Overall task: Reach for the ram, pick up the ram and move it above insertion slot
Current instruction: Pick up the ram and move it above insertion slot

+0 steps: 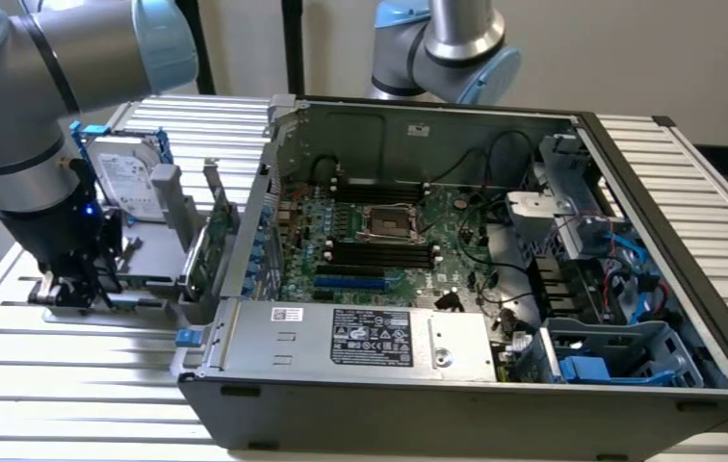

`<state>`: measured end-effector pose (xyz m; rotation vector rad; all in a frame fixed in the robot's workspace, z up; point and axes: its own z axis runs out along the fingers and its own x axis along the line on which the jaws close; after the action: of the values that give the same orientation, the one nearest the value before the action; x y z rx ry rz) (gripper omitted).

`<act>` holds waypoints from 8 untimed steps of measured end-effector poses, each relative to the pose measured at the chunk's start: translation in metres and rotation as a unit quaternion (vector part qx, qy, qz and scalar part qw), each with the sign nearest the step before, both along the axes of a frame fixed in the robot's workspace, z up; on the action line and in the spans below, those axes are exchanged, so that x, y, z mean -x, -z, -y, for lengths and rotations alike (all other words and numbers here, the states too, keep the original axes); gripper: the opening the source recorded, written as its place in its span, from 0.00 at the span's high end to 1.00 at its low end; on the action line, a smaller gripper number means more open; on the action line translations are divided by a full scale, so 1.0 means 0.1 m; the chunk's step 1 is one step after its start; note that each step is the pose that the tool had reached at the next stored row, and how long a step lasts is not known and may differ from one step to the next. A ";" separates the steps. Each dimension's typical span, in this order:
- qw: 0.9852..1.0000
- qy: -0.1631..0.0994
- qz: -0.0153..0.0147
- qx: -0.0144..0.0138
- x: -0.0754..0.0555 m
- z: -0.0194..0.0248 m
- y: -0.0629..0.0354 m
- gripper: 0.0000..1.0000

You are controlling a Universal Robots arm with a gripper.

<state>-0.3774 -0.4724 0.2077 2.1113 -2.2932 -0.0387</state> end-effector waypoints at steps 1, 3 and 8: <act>1.000 -0.001 0.000 0.000 0.00 0.000 0.016 0.69; 1.000 -0.003 0.000 0.000 0.00 0.000 0.043 0.69; 1.000 -0.013 0.000 0.000 0.00 -0.001 0.068 0.69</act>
<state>-0.3769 -0.4723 0.2008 2.1420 -2.2644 -0.0378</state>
